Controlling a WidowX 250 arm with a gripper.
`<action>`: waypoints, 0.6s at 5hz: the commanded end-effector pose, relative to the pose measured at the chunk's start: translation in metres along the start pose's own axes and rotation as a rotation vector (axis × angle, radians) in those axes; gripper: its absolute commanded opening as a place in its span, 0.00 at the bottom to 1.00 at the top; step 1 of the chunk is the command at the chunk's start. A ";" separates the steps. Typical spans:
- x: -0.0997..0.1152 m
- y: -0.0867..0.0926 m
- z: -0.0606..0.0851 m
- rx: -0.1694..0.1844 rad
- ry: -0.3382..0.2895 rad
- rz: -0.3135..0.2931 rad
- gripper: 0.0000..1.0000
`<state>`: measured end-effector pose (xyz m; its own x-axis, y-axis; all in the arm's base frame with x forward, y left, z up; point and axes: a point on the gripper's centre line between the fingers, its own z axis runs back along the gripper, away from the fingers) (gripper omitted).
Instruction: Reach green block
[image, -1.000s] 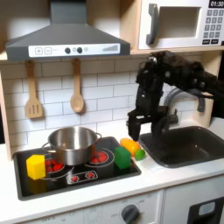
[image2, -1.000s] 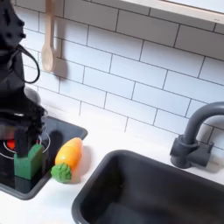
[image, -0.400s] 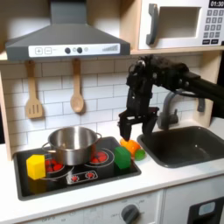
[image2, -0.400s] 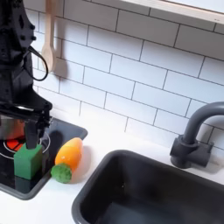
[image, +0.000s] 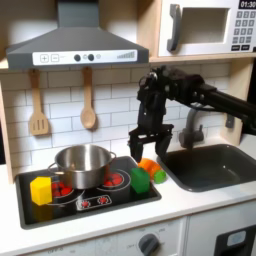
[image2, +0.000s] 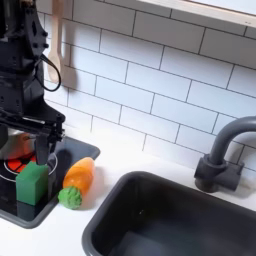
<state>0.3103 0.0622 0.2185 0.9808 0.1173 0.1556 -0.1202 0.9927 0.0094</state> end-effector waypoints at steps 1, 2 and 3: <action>0.009 0.002 -0.011 0.012 0.015 -0.004 1.00; 0.007 0.003 -0.017 0.013 0.034 0.007 1.00; 0.006 0.004 -0.018 0.015 0.036 0.001 1.00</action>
<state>0.3198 0.0669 0.2041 0.9847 0.1160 0.1300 -0.1201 0.9925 0.0242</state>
